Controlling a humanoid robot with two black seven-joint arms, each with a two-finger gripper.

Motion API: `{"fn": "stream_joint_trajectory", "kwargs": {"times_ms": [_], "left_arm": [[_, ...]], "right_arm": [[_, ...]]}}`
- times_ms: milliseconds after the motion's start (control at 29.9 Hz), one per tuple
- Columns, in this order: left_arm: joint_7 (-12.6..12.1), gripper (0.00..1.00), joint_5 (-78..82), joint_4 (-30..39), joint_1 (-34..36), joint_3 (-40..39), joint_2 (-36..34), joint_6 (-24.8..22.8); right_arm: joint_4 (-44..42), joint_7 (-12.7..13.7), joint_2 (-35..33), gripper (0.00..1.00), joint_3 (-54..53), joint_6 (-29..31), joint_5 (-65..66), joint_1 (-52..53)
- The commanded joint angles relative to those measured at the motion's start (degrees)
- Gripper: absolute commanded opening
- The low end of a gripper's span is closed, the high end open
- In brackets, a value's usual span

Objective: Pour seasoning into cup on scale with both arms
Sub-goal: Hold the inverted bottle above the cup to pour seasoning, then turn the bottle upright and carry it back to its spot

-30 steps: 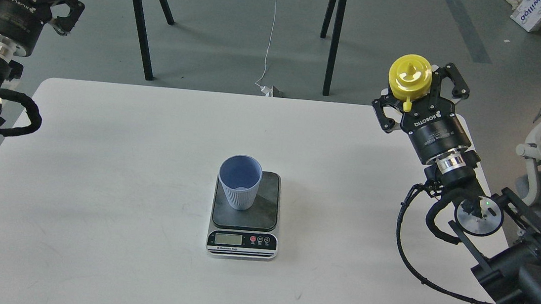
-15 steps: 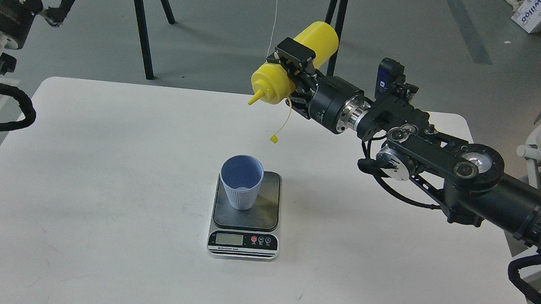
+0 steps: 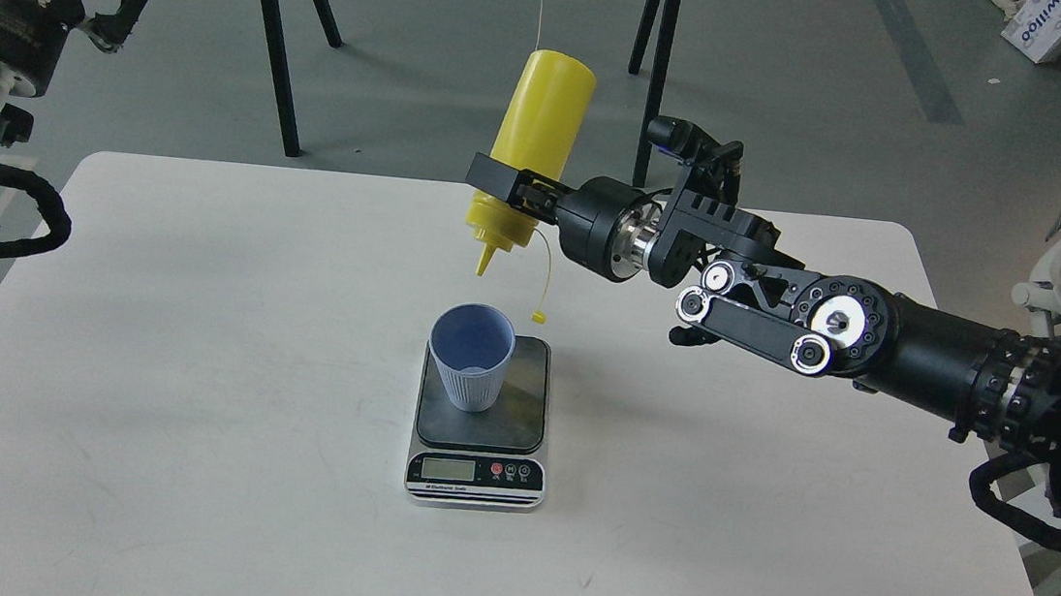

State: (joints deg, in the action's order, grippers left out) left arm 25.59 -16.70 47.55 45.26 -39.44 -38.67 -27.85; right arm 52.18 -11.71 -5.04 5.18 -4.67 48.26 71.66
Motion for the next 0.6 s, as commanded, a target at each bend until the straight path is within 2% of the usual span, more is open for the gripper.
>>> {"fn": "stream_joint_trajectory", "kwargs": {"times_ms": [0, 367, 568], "left_arm": [[0.0, 1.00, 0.0, 0.0, 0.0, -0.1, -0.1, 0.1], [0.0, 1.00, 0.0, 0.0, -0.1, -0.4, -0.8, -0.1], [0.0, 1.00, 0.0, 0.0, -0.1, -0.4, -1.0, -0.1]], "right_arm": [[-0.1, 0.0, 1.4, 0.38, 4.0, -0.2, 0.9, 2.3], [-0.4, 0.3, 4.2, 0.38, 11.9, -4.4, 5.0, 4.5], [-2.1, 0.7, 5.0, 0.38, 13.7, -4.7, 5.1, 4.5]]}}
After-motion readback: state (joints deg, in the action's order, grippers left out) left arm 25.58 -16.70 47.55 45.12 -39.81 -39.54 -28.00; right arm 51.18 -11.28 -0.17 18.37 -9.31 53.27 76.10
